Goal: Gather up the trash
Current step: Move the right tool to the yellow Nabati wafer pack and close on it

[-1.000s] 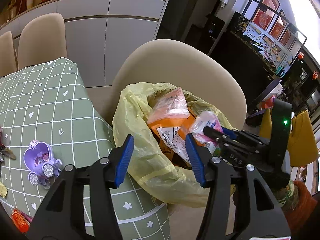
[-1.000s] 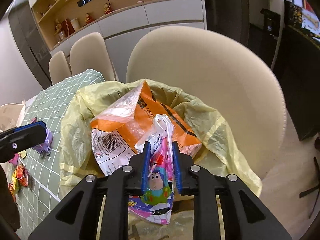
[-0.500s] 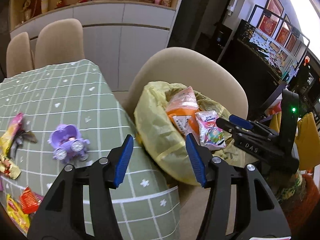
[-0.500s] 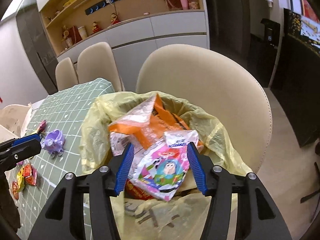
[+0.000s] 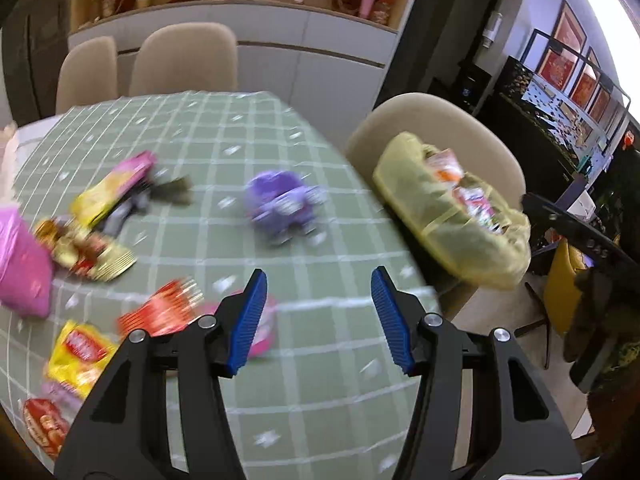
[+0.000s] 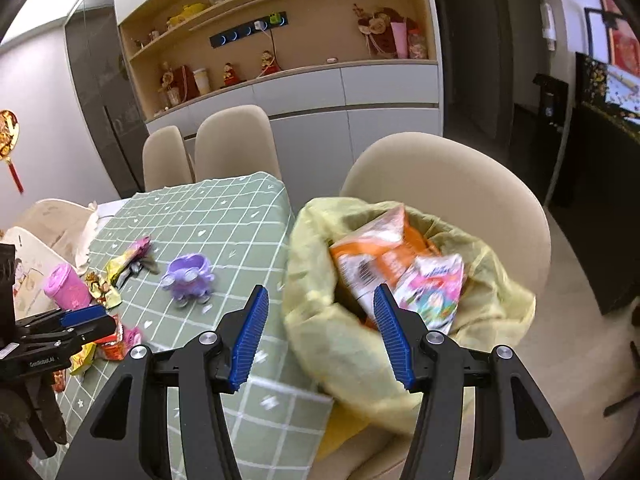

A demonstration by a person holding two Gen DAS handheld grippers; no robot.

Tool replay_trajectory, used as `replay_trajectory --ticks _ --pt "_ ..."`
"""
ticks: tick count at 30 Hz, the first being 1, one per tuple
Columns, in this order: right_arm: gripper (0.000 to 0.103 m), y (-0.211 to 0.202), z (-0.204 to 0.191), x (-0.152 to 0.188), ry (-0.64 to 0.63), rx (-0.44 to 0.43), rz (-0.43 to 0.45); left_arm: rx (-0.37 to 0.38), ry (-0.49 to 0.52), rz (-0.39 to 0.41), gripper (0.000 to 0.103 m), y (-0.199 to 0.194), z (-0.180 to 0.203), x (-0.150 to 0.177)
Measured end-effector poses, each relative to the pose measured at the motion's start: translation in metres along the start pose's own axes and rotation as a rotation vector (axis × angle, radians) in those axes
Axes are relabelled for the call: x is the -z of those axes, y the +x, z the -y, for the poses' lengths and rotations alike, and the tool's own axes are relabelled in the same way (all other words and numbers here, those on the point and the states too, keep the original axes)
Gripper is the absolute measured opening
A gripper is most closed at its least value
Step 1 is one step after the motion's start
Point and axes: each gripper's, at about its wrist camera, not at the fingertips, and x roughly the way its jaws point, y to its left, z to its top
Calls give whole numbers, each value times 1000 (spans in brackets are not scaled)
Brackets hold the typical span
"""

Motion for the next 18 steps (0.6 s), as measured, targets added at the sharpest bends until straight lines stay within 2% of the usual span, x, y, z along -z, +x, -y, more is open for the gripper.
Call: replay_trajectory --ticks 9,12,18 --pt "52 -1 -79 49 32 139 -32 -3 -53 -27 52 -29 -113 36" --pt "52 7 -106 65 53 145 -60 5 -45 -46 52 -32 -138 43" --pt "52 33 -164 86 25 90 -115 14 -26 -65 52 -38 -176 46"
